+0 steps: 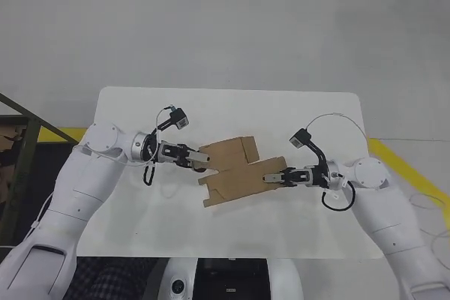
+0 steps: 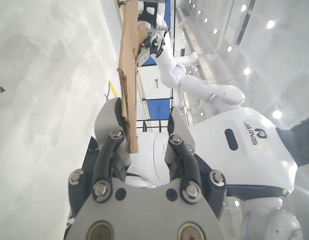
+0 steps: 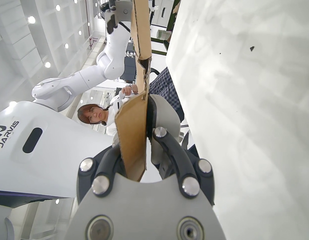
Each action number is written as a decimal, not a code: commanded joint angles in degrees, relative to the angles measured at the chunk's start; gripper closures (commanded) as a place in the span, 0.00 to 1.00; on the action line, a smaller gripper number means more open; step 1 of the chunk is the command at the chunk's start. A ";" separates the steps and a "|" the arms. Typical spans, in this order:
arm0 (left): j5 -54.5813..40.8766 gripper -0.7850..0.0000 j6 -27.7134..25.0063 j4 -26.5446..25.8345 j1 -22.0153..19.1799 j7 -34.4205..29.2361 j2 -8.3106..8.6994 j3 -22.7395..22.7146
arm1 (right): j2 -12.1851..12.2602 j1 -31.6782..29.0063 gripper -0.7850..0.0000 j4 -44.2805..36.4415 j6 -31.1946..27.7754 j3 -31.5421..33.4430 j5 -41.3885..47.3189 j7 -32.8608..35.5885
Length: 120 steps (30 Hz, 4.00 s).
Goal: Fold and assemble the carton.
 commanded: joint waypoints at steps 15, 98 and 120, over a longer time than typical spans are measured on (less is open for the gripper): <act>-0.08 0.00 1.26 -1.91 1.15 5.30 -0.04 -0.40 | 1.05 -3.34 1.00 -4.25 0.78 2.92 -4.05 -7.63; 9.46 1.00 1.04 -5.01 1.29 14.63 -0.14 -0.57 | 1.52 -4.10 0.73 -7.86 3.16 0.05 -6.54 -13.91; 5.87 1.00 -0.68 -6.01 2.08 11.81 -0.09 -1.14 | 3.48 -5.25 0.00 -11.57 -1.98 8.85 -9.56 -19.06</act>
